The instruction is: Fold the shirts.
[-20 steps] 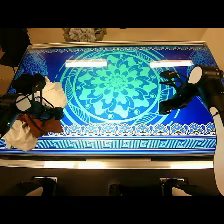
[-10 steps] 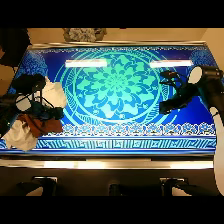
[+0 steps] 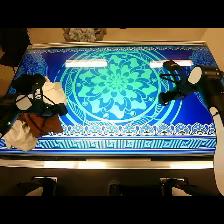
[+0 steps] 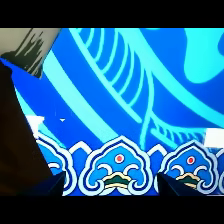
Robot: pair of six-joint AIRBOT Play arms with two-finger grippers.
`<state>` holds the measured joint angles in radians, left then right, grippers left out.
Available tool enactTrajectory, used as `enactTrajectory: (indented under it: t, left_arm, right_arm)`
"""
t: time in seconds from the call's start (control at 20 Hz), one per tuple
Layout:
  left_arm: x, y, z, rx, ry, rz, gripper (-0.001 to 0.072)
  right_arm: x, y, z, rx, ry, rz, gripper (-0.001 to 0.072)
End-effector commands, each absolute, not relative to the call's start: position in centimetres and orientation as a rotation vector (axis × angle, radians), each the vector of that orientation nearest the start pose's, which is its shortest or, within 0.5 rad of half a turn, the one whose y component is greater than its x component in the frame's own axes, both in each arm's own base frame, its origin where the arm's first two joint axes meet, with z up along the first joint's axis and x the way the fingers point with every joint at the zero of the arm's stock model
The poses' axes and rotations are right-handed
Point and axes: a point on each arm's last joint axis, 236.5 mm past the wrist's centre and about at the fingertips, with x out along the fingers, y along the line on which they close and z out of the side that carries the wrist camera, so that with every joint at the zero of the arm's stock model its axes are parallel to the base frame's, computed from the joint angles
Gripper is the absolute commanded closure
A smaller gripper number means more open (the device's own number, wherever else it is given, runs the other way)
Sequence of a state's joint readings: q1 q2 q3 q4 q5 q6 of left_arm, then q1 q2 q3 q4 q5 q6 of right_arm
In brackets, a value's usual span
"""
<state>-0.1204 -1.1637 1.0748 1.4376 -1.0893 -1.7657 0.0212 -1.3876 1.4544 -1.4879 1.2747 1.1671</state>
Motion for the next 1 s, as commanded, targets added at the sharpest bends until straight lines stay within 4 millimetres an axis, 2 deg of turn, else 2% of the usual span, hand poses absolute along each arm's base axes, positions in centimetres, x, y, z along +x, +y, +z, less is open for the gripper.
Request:
enactTrajectory:
  t: [0.0, 0.05, 0.15, 0.25, 0.3, 0.4, 0.55, 0.7, 0.8, 0.85, 0.9, 0.95]
  left_arm:
    - [39.4, -6.3, 4.8, -0.262, 1.097, -0.043, -0.0013]
    - [39.9, -4.2, 5.8, -0.271, 1.098, -0.003, -0.0013]
    - [39.0, 1.5, 6.2, -0.325, 1.179, 0.128, -0.0013]
    - [36.4, 6.1, 4.2, -0.406, 1.303, 0.246, -0.0013]
    - [35.1, 7.2, 2.6, -0.437, 1.375, 0.281, -0.0013]
    - [33.5, 7.9, -0.8, -0.466, 1.474, 0.312, -0.0013]
    - [33.1, 8.2, -4.4, -0.462, 1.530, 0.332, -0.0013]
    - [32.4, 9.7, -6.4, -0.399, 1.587, 0.378, -0.0013]
    - [32.6, 10.0, -7.5, -0.382, 1.600, 0.375, -0.0013]
    - [32.9, 9.8, -7.9, -0.390, 1.596, 0.369, 0.0011]
    - [33.4, 9.5, -8.0, -0.393, 1.584, 0.347, 0.0234]
    - [33.9, 8.9, -7.9, -0.386, 1.572, 0.291, 0.0572]
  right_arm:
    - [45.3, 2.8, 7.5, -0.301, 1.057, 0.289, 0.0064]
    - [45.4, 2.8, 7.6, -0.301, 1.052, 0.288, 0.0017]
    - [44.9, 2.8, 7.3, -0.300, 1.076, 0.294, 0.0017]
    - [43.9, 3.0, 6.3, -0.294, 1.132, 0.316, 0.0018]
    - [43.4, 3.2, 5.7, -0.299, 1.166, 0.338, 0.0022]
    - [42.4, 3.9, 4.3, -0.302, 1.225, 0.399, 0.0021]
    - [41.4, 5.1, 2.5, -0.280, 1.292, 0.478, 0.0020]
    - [41.1, 5.6, 2.0, -0.261, 1.313, 0.499, 0.0020]
    - [41.1, 5.7, 2.0, -0.258, 1.312, 0.502, 0.0021]
    - [41.1, 5.7, 2.0, -0.256, 1.312, 0.503, 0.0021]
    - [41.0, 5.8, 2.1, -0.254, 1.314, 0.505, 0.0023]
    - [40.9, 5.9, 2.1, -0.248, 1.313, 0.510, 0.0026]
